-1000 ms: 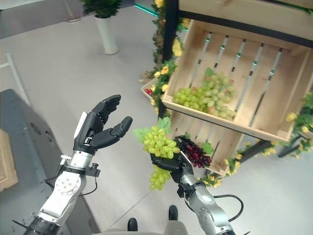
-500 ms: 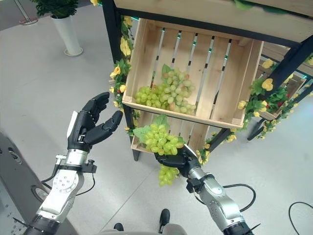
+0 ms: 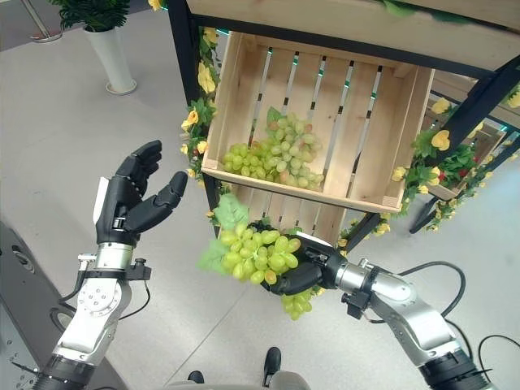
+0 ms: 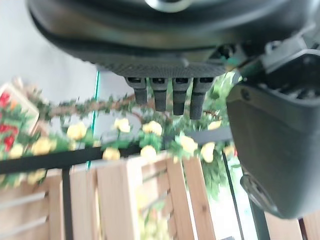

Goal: Pick up the fruits from the basket on one side to the basket on the other side

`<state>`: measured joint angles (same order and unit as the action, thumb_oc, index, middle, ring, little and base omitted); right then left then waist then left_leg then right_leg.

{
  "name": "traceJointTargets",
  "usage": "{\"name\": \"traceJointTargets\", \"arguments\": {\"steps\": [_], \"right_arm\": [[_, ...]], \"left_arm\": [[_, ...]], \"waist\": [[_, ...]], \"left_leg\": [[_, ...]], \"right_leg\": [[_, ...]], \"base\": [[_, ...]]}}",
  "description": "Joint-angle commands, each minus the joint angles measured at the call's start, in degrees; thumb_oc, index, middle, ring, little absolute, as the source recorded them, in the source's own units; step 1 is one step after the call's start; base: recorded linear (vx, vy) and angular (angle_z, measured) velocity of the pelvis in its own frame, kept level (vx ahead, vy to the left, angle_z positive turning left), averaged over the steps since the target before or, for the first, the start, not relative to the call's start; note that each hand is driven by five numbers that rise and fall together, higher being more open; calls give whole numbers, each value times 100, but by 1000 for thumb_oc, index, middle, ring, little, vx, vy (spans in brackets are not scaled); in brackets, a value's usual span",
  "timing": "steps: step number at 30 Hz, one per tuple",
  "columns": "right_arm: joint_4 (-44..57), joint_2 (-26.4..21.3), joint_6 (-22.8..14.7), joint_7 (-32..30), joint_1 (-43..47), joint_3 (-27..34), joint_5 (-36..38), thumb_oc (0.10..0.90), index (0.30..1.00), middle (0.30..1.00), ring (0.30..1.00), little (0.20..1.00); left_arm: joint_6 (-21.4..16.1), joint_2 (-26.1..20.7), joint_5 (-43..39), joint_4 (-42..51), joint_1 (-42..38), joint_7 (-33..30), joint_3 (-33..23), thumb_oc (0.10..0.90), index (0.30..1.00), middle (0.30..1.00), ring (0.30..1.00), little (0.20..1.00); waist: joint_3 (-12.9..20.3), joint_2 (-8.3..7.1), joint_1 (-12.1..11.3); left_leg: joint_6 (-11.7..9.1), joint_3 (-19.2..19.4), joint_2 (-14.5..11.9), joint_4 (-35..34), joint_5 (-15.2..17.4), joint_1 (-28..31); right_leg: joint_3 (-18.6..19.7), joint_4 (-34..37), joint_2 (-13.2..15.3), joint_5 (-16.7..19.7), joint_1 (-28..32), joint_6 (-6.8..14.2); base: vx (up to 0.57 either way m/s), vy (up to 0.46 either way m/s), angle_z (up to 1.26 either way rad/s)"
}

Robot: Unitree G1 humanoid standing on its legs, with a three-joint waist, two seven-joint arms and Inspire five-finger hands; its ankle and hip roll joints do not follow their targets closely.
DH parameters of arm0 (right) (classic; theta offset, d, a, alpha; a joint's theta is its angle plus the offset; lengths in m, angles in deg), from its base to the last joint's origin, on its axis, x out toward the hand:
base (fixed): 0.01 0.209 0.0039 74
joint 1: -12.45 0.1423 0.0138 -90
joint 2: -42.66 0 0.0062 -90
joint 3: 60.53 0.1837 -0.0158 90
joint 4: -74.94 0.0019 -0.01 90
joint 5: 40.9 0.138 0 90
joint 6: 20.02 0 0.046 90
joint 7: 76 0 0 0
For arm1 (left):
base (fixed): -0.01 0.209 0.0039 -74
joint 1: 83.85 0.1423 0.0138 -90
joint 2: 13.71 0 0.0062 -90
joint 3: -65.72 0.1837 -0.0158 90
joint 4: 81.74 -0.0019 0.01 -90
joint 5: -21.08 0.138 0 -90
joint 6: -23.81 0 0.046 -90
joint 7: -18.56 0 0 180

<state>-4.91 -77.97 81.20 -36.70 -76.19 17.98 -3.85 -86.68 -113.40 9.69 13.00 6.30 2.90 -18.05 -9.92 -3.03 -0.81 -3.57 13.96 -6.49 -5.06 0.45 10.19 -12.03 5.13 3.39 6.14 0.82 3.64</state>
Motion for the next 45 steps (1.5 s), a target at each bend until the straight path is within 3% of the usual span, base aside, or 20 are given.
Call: {"name": "traceJointTargets", "arguments": {"steps": [1, 8, 12, 15, 18, 26, 29, 31, 34, 35, 37, 38, 40, 45], "right_arm": [[466, -47, -458, 632, 913, 375, 1430, 400, 300, 300, 300, 300], [627, 519, -822, 356, 1419, 710, 2835, 400, 300, 300, 300, 300], [565, 1161, -1255, -677, 1812, 1101, 3049, 400, 300, 300, 300, 300], [536, 1524, -1338, -1540, 2065, 1343, 2944, 400, 300, 300, 300, 300], [545, 1589, -1415, -1873, 2204, 1409, 2891, 400, 300, 300, 300, 300], [117, 1557, -2066, -3003, 2756, 1473, 2861, 400, 300, 300, 300, 300], [-71, 1424, -2207, -3541, 2949, 1536, 2162, 400, 300, 300, 300, 300], [-270, 1227, -2332, -3910, 3047, 1543, 1146, 400, 300, 300, 300, 300], [-530, 927, -2458, -4242, 3141, 1580, 249, 400, 300, 300, 300, 300], [-549, 905, -2467, -4255, 3153, 1577, 211, 400, 300, 300, 300, 300], [-846, 319, -2742, -4726, 3271, 1542, -1632, 400, 300, 300, 300, 300], [-888, 223, -2782, -4807, 3299, 1517, -1947, 400, 300, 300, 300, 300], [-1211, -443, -2838, -5123, 3543, 1332, -2344, 400, 300, 300, 300, 300], [-1850, -1276, -2885, -5587, 3947, 723, -3634, 400, 300, 300, 300, 300]], "left_arm": [[-666, -443, 178, -263, -679, -175, -109, 800, 900, 900, 900, 900], [-739, -381, 98, -418, -576, -9, -245, 800, 900, 900, 900, 900], [-662, -279, 107, -431, -657, 58, -219, 800, 900, 900, 900, 900], [-611, -285, 94, -453, -727, 7, -156, 800, 900, 900, 900, 900], [-578, -299, 87, -470, -773, -80, -90, 800, 900, 900, 900, 900], [-581, -372, 97, -585, -879, -360, 214, 800, 900, 900, 900, 900], [-592, -418, 36, -613, -897, -320, 228, 800, 900, 900, 900, 900], [-565, -436, 47, -591, -896, -379, 277, 800, 900, 900, 900, 900], [-558, -469, 33, -601, -890, -419, 317, 800, 900, 900, 900, 900], [-559, -467, 30, -602, -892, -417, 316, 800, 900, 900, 900, 900], [-525, -510, -18, -543, -876, -404, 329, 800, 900, 900, 900, 900], [-520, -512, -25, -532, -871, -400, 330, 800, 900, 900, 900, 900], [-487, -556, -22, -413, -819, -435, 382, 800, 900, 900, 900, 900], [-498, -624, -89, -308, -765, -371, 419, 800, 900, 900, 900, 900]], "waist": [[626, -197, 75], [684, -141, -1], [720, -86, -30], [745, -53, -27], [754, -43, -15], [791, -48, -31], [805, -51, -47], [805, -52, -44], [820, -59, -35], [818, -56, -37], [831, -72, -46], [832, -72, -50], [829, -108, -83], [813, -187, -197]], "left_leg": [[-140, -316, 53, 14, 103, -230], [-104, -385, 111, 33, 183, -180], [-70, -401, 139, 61, 262, -146], [-37, -385, 153, 95, 309, -145], [-27, -363, 153, 110, 323, -147], [-40, -376, 153, 102, 328, -132], [-49, -387, 149, 81, 318, -131], [-49, -391, 156, 80, 310, -135], [-48, -396, 164, 58, 296, -123], [-47, -395, 164, 57, 295, -121], [-47, -406, 178, 49, 281, -127], [-46, -406, 180, 49, 277, -129], [-46, -415, 181, 48, 258, -131], [-47, -481, 186, 51, 216, -177]], "right_leg": [[-95, -119, 526, -469, 541, 524], [-84, -179, 576, -527, 580, 542], [-51, -174, 599, -547, 620, 562], [-13, -167, 607, -551, 628, 570], [8, -161, 610, -548, 625, 572], [14, -110, 608, -542, 675, 564], [-7, -101, 616, -535, 680, 569], [-7, -93, 624, -524, 684, 573], [4, -86, 626, -510, 683, 583], [4, -83, 626, -508, 685, 584], [-2, -54, 638, -483, 694, 598], [-6, -51, 641, -479, 696, 600], [-43, -47, 655, -457, 698, 623], [-128, -38, 682, -433, 695, 650]], "base": [[44, 45, 7], [30, 45, 7], [26, 40, 1], [11, 27, -1], [0, 0, 0], [0, 0, 0], [0, 0, 0], [0, 0, 0], [0, 0, 0], [0, 0, 0], [0, 0, 0], [0, 0, 0], [0, 0, 0], [0, 0, 0]]}}
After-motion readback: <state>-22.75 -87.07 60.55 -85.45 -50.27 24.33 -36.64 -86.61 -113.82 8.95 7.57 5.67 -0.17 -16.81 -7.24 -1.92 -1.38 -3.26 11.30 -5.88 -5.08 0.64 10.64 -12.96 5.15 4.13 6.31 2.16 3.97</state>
